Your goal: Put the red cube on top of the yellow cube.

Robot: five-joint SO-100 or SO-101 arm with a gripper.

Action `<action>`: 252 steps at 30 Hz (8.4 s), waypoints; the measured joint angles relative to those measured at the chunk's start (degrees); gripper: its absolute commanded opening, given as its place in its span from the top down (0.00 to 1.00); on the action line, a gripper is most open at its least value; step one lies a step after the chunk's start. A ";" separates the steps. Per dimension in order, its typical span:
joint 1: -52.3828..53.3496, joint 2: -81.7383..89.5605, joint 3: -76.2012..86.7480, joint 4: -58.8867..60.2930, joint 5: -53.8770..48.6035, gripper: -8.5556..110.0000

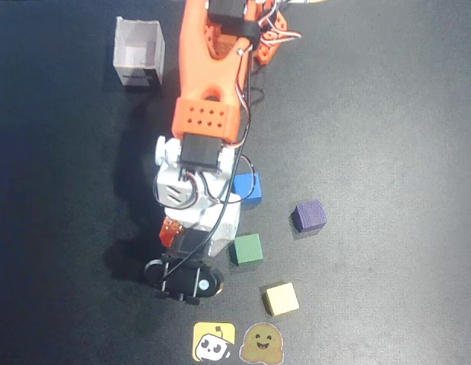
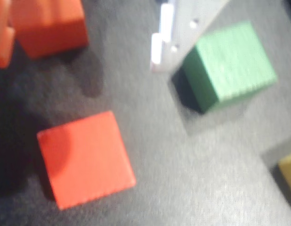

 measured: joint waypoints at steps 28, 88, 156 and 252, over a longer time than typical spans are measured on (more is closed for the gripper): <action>0.00 -12.39 -7.91 -0.88 -18.19 0.73; 0.97 -21.09 -11.60 -7.21 -15.82 0.87; -16.88 -21.88 -31.99 7.38 5.80 0.89; -15.91 23.47 23.73 -14.77 4.48 0.85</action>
